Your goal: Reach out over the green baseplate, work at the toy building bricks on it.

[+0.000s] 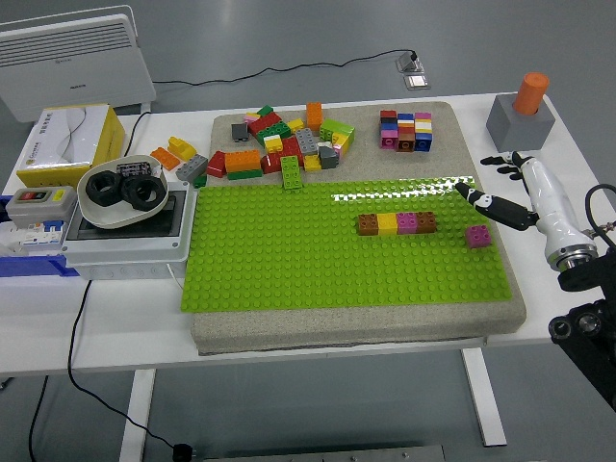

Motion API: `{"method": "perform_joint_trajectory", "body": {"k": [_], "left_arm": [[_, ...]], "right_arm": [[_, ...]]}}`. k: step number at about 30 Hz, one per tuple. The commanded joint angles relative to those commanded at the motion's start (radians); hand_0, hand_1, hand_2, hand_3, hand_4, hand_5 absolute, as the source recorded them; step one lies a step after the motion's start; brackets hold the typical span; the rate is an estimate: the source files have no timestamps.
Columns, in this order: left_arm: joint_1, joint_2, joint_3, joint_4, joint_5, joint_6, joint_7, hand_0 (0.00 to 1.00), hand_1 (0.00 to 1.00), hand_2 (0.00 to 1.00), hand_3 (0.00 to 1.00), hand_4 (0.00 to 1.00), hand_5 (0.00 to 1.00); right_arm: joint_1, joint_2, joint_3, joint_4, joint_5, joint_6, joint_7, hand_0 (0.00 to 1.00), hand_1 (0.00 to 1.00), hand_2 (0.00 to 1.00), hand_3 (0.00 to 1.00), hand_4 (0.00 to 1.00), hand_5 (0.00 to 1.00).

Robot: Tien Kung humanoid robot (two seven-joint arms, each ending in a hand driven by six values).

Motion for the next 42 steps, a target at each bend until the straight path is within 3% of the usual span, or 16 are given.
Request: {"method": "perform_joint_trajectory", "body": {"k": [13,21,28,35,37,42], "left_arm": [[0.008,0.008,0.01,0.0,0.005,0.005,-0.002,0.692,0.521,0.576,0.633,0.663,0.714],[0.016,0.032,0.015,-0.004,-0.013,0.058,-0.008,0.683,0.502,0.552,0.62,0.664,0.706],[0.017,0.04,0.047,-0.006,-0.018,0.072,-0.005,0.678,0.491,0.528,0.614,0.662,0.709],[0.015,0.032,0.07,-0.014,-0.035,0.116,-0.018,0.68,0.5,0.541,0.616,0.662,0.707],[0.011,0.026,0.062,-0.018,-0.044,0.15,-0.032,0.68,0.5,0.541,0.616,0.662,0.707],[0.014,0.014,0.063,-0.021,-0.073,0.169,-0.04,0.677,0.515,0.557,0.61,0.654,0.699]], "right_arm": [[0.0,0.019,-0.011,0.003,-0.005,0.0,0.002,0.702,0.712,0.731,0.645,0.861,0.558],[-0.005,0.055,-0.022,-0.014,-0.005,0.002,0.003,0.7,0.711,0.728,0.646,0.834,0.524],[-0.001,0.061,-0.048,0.014,-0.078,0.015,-0.021,0.699,0.709,0.726,0.647,0.817,0.5],[0.003,0.036,-0.062,0.076,-0.218,0.096,-0.085,0.699,0.709,0.726,0.652,0.804,0.466],[0.001,0.012,-0.06,0.103,-0.266,0.136,-0.112,0.699,0.709,0.726,0.652,0.804,0.466],[-0.021,-0.036,-0.035,0.143,-0.347,0.212,-0.163,0.698,0.706,0.725,0.656,0.804,0.445]]}}
